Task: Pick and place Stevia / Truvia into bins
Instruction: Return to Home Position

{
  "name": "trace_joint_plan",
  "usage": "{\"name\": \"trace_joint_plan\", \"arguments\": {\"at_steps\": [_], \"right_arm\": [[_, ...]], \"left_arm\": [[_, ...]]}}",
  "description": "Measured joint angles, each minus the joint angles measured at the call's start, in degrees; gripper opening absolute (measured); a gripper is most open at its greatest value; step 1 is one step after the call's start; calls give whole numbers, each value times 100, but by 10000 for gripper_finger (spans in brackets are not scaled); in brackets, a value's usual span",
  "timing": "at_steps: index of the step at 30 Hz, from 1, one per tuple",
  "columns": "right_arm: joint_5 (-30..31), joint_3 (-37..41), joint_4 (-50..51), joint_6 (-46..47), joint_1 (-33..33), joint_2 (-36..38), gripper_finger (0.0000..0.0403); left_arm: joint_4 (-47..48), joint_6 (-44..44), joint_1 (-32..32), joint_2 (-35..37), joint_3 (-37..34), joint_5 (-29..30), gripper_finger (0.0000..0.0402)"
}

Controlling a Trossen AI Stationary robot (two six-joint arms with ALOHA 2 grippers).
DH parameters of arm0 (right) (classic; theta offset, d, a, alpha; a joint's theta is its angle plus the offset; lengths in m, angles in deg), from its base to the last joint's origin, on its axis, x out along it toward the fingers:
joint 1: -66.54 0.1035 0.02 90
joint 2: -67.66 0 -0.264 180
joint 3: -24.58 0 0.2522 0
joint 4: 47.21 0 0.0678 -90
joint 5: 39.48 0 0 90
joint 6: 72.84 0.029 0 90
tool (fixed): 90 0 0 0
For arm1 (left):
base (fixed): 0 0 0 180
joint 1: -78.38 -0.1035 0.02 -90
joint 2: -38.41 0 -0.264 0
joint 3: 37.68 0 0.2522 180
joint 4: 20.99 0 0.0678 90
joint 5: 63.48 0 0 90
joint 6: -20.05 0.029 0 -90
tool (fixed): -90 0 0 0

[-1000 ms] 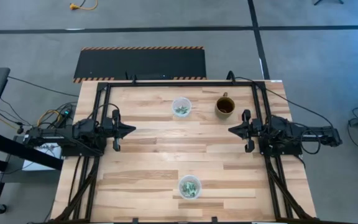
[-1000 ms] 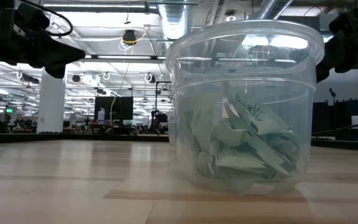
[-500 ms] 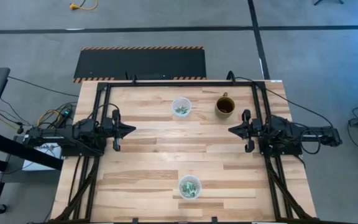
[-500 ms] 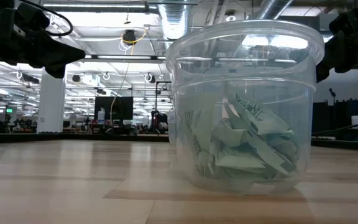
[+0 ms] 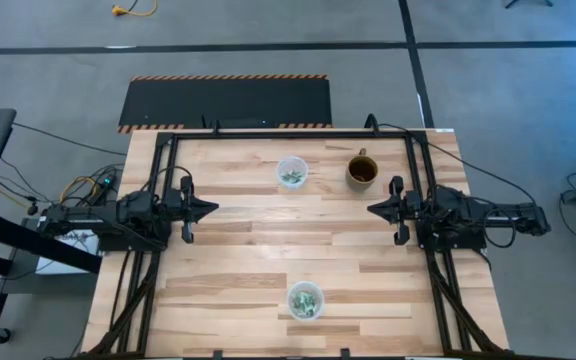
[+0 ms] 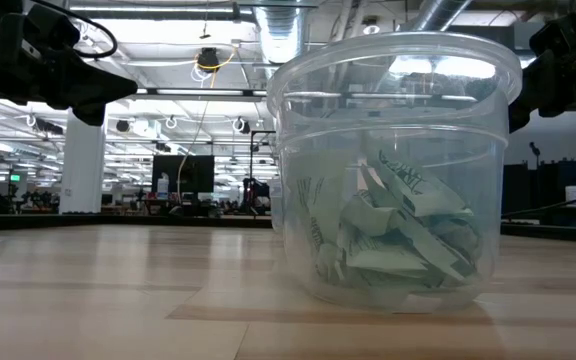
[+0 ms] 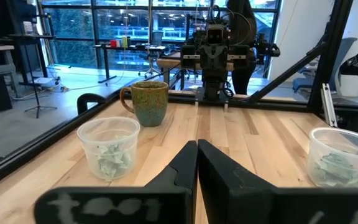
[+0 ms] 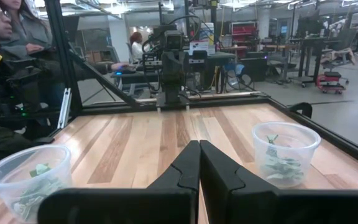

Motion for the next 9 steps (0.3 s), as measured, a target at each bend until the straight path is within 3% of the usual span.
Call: {"name": "trace_joint_plan", "arguments": {"at_steps": [9], "right_arm": [[0,0,0,0,0,0,0]], "left_arm": [[0,-26,0,1,0,0,0]]}}
